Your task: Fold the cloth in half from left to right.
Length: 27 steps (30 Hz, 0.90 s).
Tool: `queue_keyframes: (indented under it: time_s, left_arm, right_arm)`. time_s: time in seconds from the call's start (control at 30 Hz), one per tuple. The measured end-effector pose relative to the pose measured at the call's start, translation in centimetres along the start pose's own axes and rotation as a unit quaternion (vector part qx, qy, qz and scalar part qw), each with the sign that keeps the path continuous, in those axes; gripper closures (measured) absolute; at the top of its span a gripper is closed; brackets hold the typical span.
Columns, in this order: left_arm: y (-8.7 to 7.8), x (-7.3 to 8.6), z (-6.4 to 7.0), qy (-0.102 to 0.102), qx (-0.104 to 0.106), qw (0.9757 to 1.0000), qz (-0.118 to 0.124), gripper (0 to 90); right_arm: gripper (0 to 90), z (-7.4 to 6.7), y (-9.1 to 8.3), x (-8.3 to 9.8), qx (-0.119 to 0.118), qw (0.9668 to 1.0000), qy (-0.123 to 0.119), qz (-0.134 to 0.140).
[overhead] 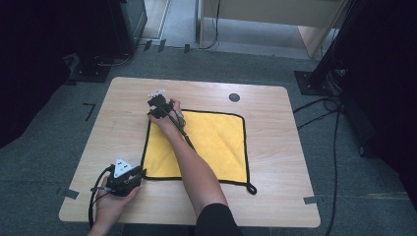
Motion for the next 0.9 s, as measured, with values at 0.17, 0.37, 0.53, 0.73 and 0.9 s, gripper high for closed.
queue_keyframes:
  time_s: [0.17, 0.37, 0.53, 0.73, 0.9]
  left_arm:
    - [0.0, -0.1, -0.3, -0.011, 0.013, 0.9999, -0.002, 83.5]
    - [-0.2, -0.1, -0.5, -0.011, 0.019, 0.9998, -0.003, 86.5]
    - [-0.5, -0.1, -0.9, -0.024, 0.024, 0.9994, 0.0, 86.6]
    - [-0.3, -0.1, -0.8, -0.023, 0.022, 0.9995, -0.004, 85.8]
    - [-0.3, -0.1, -0.9, -0.027, 0.023, 0.9994, -0.005, 85.1]
  right_arm:
    - [56.1, -0.1, 0.1, -0.1, -0.018, 0.9998, 0.001, -0.004]
    - [87.9, -1.2, 0.0, -0.7, -0.038, 0.9985, -0.03, -0.023]
    - [78.8, -1.4, 0.0, -1.0, -0.035, 0.9993, -0.013, -0.008]
    - [38.4, -0.3, 0.5, -0.9, -0.037, 0.9988, 0.028, -0.017]
    - [35.8, -0.2, 0.6, -0.4, -0.025, 0.9993, 0.016, -0.021]
Point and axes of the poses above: each handheld gripper's, and its own axes: y roughly forward along the jaws, x roughly out of its underside, z roughly to its right, the point moved 1 cm from there along y, roughly forward along the jaws, and after that the axes turned 10 degrees about z, right-handed, at the moved point
